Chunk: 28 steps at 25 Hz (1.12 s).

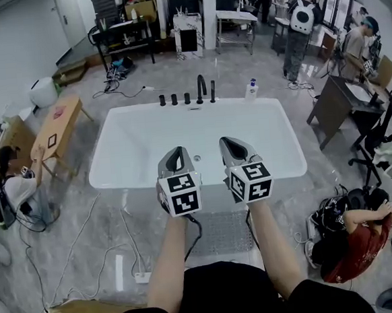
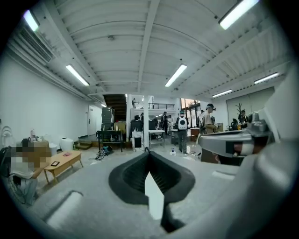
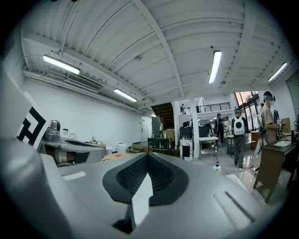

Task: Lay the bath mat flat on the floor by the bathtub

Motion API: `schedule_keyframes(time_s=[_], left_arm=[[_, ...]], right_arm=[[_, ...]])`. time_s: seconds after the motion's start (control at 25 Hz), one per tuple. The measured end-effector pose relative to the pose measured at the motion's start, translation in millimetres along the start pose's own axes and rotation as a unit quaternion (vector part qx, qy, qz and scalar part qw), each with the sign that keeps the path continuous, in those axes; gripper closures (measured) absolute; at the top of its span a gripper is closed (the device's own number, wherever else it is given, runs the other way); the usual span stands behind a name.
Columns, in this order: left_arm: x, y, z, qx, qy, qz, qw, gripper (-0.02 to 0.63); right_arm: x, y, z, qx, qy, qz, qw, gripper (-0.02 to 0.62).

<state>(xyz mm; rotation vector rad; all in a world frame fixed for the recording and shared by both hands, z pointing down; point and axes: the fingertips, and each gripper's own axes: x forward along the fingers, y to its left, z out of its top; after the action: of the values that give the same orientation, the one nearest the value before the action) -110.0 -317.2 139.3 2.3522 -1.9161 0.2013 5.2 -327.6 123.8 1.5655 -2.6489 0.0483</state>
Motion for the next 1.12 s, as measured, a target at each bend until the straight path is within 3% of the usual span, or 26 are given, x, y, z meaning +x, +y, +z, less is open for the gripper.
schedule_keyframes(time_s=[0.24,0.52,1.12], left_arm=[[-4,5,61,0.010,-0.059,0.001,0.9982,0.601],[-16,1,36,-0.014,-0.029,-0.003,0.9995,0.601],[-30,0,46,-0.008,-0.050,-0.016,0.9986,0.601]], right_arm=[[6,-6,47,0.009,-0.038,0.004,0.999,0.589],[-11,-12,33,-0.011,-0.019,-0.025,0.999,0.589],[-20,1,47,-0.015,-0.041,-0.025,0.999,0.590]])
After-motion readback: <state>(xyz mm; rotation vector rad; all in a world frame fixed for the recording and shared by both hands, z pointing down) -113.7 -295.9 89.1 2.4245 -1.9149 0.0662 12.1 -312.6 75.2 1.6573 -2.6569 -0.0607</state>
